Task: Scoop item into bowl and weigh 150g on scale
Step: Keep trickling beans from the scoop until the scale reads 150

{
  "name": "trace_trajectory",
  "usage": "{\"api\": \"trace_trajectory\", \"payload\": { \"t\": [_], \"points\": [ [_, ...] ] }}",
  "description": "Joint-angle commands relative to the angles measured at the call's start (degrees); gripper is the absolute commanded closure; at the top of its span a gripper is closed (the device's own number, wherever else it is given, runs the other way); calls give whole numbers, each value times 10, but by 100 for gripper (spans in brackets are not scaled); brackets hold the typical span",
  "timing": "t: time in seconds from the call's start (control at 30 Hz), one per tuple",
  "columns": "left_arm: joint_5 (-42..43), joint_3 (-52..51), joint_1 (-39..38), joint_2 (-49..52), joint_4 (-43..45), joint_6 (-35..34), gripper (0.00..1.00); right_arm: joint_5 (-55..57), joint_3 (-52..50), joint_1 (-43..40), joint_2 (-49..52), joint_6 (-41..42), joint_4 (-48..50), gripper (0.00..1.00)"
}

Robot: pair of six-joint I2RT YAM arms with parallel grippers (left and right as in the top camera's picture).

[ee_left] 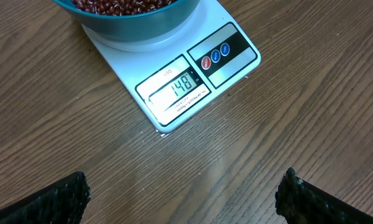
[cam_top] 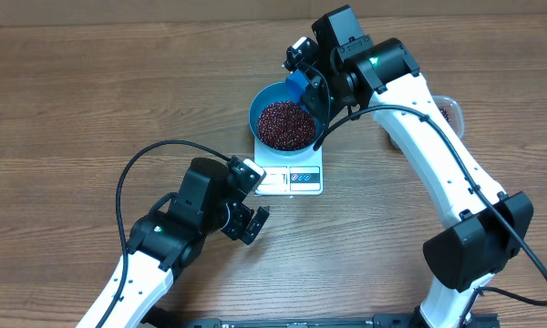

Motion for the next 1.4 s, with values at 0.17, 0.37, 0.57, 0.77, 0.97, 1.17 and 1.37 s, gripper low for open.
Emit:
{"api": "trace_trajectory", "payload": {
  "t": [0.17, 0.37, 0.57, 0.77, 0.97, 1.17, 1.37],
  "points": [
    [-4, -2, -1, 3, 2, -10, 0, -64, 17, -8, -23, 0, 2, 96],
    [-4, -2, -1, 3, 2, -10, 0, -92, 17, -27, -23, 0, -2, 96],
    [-4, -2, -1, 3, 2, -10, 1, -94, 17, -30, -23, 0, -7, 96],
    [-4, -2, -1, 3, 2, -10, 0, -94, 17, -30, -23, 0, -7, 96],
    [-4, -2, -1, 3, 2, -10, 1, -94, 17, -30, -23, 0, -7, 96],
    [-4, -2, -1, 3, 2, -10, 0, -94, 17, -30, -23, 0, -7, 96],
    [-4, -2, -1, 3, 2, -10, 1, -94, 17, -30, -23, 0, -7, 96]
  ]
}}
